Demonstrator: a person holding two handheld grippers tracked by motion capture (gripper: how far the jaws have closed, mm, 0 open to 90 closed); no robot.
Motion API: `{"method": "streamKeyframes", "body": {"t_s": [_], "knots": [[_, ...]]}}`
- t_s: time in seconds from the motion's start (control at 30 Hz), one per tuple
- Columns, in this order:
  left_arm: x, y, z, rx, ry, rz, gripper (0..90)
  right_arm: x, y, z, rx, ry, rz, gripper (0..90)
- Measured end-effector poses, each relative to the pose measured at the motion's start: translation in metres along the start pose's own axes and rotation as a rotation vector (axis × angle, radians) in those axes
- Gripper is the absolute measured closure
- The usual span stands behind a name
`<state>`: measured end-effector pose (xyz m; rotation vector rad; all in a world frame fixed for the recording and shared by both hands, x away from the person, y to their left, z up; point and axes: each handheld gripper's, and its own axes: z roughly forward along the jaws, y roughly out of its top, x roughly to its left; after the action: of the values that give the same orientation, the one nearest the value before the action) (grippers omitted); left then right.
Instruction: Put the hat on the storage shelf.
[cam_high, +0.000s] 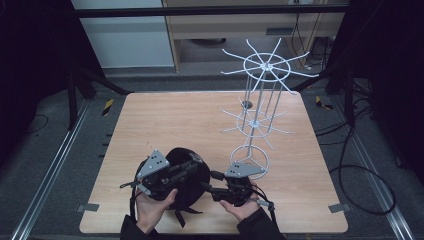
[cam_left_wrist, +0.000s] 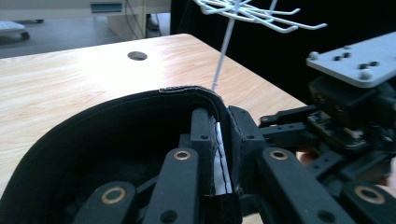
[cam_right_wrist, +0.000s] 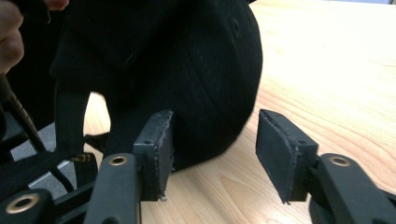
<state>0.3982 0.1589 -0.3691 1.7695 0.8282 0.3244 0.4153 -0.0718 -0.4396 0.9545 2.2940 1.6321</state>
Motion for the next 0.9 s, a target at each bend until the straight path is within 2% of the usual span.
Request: {"method": "streamKeyframes", "body": {"t_s": [0.07, 0.13, 0.2, 0.4, 0.5, 0.6, 0.7, 0.9], "knots": [[-0.002, 0.000, 0.001, -0.001, -0.007, 0.009, 80.6, 0.000, 0.000, 0.001, 0.005, -0.004, -0.004, 61.4], [-0.004, 0.000, 0.001, -0.003, -0.015, 0.014, 80.6, 0.000, 0.001, 0.000, 0.014, 0.006, 0.000, 77.2], [-0.005, 0.000, 0.000, -0.007, -0.018, 0.019, 80.6, 0.000, 0.001, -0.001, 0.008, 0.020, 0.003, 83.2], [-0.006, 0.004, -0.005, -0.049, -0.025, 0.030, 80.4, 0.005, 0.009, -0.012, -0.034, -0.054, -0.061, 85.9], [-0.006, 0.006, -0.008, -0.063, -0.016, 0.046, 79.9, 0.007, 0.018, -0.021, -0.054, -0.097, -0.106, 85.9], [-0.006, 0.005, -0.011, -0.053, 0.009, 0.061, 79.1, 0.011, 0.025, -0.027, -0.060, -0.132, -0.150, 85.9], [-0.002, 0.001, -0.014, -0.032, 0.031, 0.062, 78.5, 0.016, 0.030, -0.029, -0.042, -0.151, -0.191, 86.0], [0.013, -0.017, -0.028, 0.020, 0.082, 0.047, 77.0, 0.027, 0.036, -0.013, 0.024, -0.154, -0.237, 85.9]]}}
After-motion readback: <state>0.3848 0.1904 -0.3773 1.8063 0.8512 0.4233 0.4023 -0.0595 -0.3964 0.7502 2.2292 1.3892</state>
